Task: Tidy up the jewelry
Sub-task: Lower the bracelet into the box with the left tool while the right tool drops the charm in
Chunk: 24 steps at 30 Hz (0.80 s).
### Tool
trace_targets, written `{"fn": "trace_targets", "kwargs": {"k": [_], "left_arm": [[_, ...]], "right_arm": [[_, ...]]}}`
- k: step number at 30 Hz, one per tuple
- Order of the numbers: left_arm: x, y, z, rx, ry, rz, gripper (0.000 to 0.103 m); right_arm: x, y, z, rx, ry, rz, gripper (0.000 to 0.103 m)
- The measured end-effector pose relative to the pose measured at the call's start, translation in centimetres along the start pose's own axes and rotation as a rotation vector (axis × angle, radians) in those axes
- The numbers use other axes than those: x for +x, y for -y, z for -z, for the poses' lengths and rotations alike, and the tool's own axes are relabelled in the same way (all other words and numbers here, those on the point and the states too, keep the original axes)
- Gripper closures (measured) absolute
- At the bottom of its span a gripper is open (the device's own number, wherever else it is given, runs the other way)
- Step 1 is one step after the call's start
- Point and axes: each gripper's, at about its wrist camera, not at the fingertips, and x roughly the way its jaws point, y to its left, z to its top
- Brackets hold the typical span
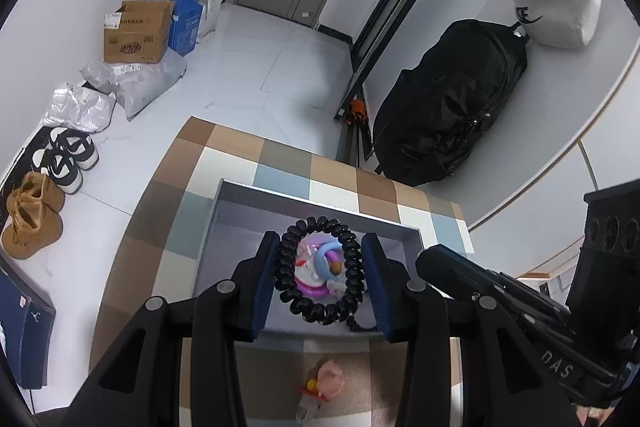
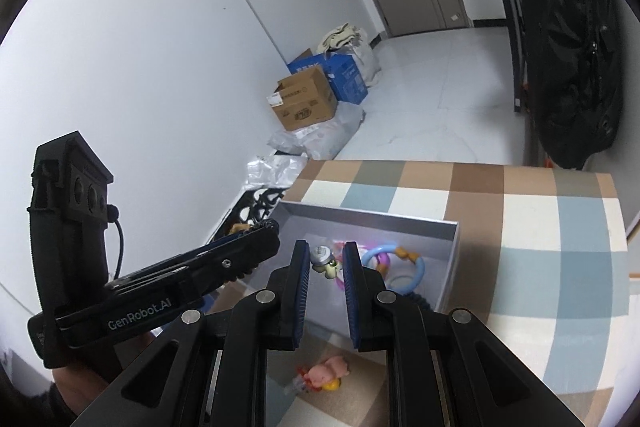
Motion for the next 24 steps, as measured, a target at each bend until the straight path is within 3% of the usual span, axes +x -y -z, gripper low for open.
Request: {"fn": "trace_targets", "kwargs": {"k": [19,24], "left_arm": [[3.2,0.5,-0.9,-0.044,-0.066,-0.019,0.067],[3.7,0.4,-0.9,-0.07,-0.099,0.009,0.058]], "right_arm": [[1.3,3.7,-0.6,0.134,-0.034,-0.036,0.086],[0.9,4.2,-0.8,0.163,-0.018,-0.047,0.085]]}}
